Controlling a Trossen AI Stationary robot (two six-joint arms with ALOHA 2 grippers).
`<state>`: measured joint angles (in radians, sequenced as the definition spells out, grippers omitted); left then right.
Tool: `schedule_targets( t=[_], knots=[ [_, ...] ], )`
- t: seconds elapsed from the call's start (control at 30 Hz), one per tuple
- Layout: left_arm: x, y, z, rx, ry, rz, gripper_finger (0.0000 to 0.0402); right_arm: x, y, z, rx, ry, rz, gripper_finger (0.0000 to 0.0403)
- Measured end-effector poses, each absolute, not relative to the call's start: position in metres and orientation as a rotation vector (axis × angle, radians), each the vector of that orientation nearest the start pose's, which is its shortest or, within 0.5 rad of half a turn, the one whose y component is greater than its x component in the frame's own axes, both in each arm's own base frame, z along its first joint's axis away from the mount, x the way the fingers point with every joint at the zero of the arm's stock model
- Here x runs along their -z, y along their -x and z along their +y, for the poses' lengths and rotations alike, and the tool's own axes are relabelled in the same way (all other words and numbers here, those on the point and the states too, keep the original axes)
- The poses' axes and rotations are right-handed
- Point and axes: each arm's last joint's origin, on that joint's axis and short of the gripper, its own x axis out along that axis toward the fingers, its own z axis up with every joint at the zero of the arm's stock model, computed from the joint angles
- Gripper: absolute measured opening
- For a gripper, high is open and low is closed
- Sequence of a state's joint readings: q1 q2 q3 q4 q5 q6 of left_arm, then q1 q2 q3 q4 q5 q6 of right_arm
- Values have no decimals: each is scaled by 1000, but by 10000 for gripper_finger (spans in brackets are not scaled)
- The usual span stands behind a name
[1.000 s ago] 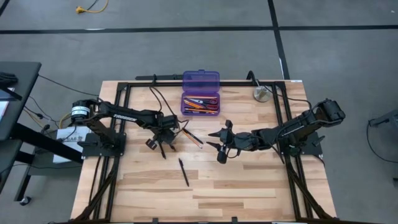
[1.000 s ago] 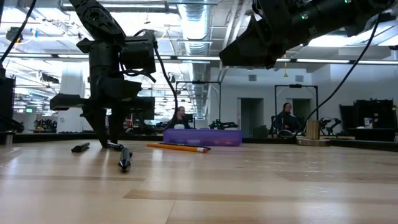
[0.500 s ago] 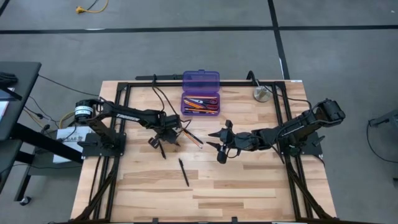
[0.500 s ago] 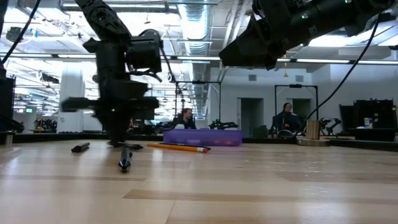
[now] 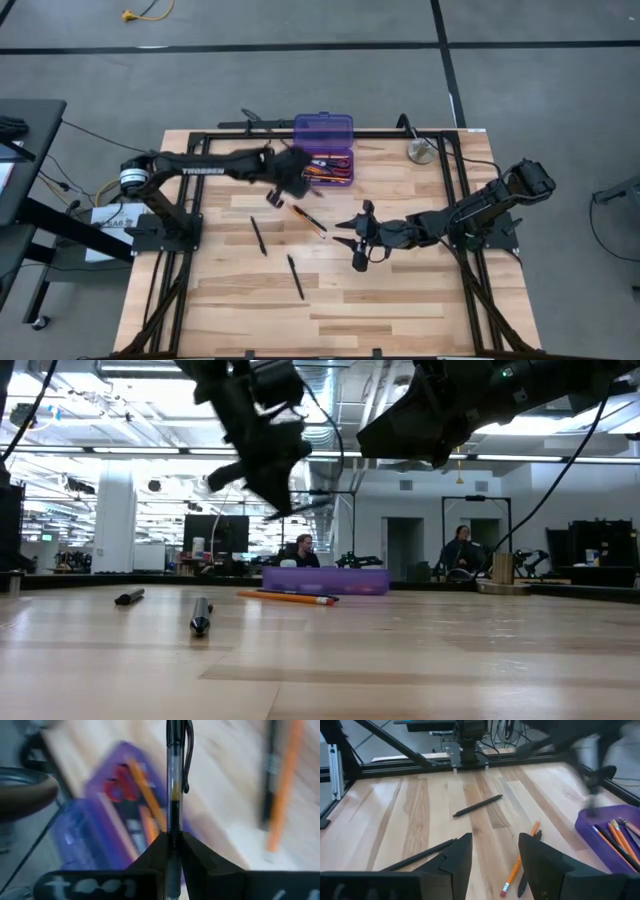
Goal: Pick & place school supplies into a supply box
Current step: Put the black pen into the violet supply box
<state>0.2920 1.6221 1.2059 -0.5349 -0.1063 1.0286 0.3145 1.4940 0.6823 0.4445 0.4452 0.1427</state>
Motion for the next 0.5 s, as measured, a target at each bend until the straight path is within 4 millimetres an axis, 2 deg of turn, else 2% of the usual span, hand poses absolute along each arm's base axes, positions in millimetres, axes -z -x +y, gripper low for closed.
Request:
schedule_targets(
  t=[0.13,0.27,0.37,0.5],
  knots=[
    [-275,-325,132,57,-752,915,16,-197,-289,81,158,-20,328,154],
    [-289,-321,158,-14,-659,816,14,-197,-289,81,159,-23,324,154],
    [-284,-326,172,-28,-604,786,13,-197,-289,80,170,-25,321,154],
    [-253,-344,185,-2,-532,875,13,-197,-289,79,204,-34,317,154]
  ],
)
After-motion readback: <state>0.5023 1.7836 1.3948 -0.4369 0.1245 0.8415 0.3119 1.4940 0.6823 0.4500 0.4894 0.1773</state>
